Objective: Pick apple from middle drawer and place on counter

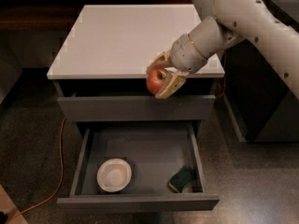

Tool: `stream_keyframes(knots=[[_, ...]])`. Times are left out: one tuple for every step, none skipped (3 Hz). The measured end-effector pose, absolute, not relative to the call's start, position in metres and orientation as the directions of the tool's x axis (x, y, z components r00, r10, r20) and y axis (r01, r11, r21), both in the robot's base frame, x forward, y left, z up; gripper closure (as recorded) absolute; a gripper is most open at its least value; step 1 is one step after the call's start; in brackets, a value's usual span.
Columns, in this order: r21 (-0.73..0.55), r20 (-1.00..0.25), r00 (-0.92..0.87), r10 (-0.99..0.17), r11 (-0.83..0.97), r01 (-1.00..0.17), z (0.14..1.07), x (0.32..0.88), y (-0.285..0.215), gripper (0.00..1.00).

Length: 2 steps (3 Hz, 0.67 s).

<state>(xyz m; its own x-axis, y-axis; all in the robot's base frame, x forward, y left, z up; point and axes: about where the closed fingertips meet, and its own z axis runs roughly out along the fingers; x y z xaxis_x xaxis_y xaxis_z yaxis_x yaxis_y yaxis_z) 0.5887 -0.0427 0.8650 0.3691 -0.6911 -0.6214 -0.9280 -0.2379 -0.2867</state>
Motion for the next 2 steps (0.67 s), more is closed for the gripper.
stream_keyframes(knots=[[-0.247, -0.596, 0.292, -0.748, -0.175, -0.953, 0.863, 0.602, -0.040, 1.00], [-0.227, -0.589, 0.216, -0.779, -0.098, -0.969, 0.875, 0.619, -0.039, 1.00]])
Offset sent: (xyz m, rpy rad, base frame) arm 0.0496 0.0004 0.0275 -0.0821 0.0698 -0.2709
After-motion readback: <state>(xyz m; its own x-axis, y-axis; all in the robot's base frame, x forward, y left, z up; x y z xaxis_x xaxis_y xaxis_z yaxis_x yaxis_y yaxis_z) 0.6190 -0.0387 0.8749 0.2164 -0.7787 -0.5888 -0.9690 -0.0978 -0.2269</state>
